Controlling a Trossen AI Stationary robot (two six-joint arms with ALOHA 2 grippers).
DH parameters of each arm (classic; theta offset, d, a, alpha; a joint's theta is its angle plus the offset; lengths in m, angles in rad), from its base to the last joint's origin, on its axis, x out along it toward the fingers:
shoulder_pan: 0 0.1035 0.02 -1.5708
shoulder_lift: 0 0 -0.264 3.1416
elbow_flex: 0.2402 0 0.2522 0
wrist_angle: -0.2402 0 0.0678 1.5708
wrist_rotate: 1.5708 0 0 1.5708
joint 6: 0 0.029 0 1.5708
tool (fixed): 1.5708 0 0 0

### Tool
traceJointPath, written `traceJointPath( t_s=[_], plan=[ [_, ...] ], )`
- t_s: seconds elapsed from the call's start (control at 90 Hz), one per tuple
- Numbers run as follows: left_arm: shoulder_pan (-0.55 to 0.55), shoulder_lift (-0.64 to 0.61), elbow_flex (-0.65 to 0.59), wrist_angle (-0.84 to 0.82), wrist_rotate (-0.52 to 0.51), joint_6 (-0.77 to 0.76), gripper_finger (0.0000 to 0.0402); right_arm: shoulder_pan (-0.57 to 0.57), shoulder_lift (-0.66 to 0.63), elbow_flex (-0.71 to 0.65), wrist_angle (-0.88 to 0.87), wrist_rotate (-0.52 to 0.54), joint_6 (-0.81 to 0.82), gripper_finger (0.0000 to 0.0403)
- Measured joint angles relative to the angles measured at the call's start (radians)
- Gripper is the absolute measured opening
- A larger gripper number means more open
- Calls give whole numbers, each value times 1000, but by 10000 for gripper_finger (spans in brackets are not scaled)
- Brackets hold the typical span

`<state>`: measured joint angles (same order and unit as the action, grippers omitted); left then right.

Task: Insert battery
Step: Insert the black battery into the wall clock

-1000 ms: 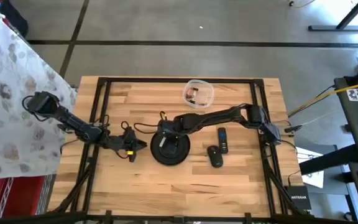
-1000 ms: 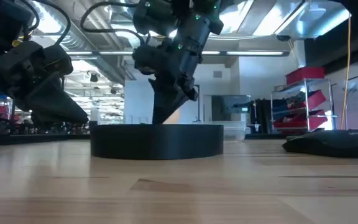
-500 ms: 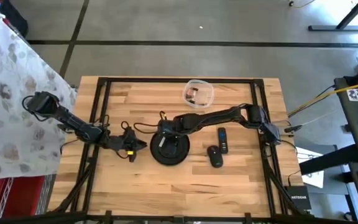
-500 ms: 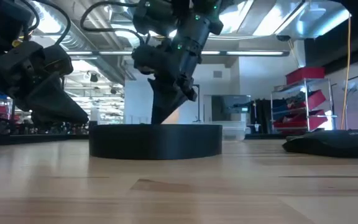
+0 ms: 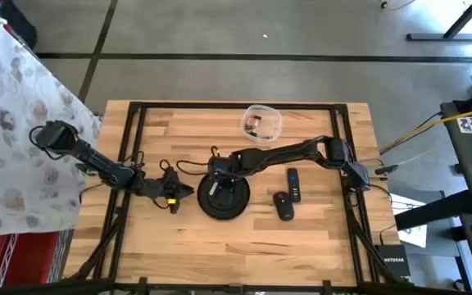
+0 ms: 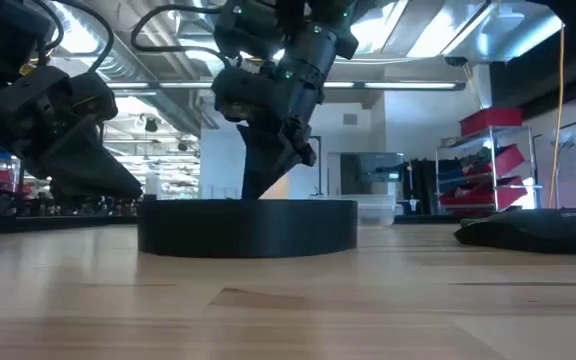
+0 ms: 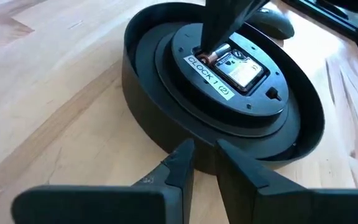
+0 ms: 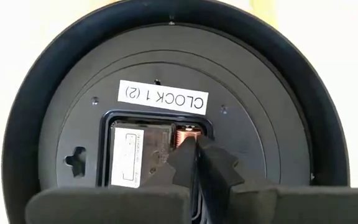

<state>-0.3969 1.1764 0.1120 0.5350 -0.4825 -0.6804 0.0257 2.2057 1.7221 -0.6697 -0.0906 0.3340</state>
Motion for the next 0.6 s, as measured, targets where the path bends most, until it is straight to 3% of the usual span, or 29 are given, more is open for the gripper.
traceJointPath(
  t_s=[0.6],
  plan=[
    [0,0,0,77,-3,30,46,13,63,29,-6,-43,1,0]
  ],
)
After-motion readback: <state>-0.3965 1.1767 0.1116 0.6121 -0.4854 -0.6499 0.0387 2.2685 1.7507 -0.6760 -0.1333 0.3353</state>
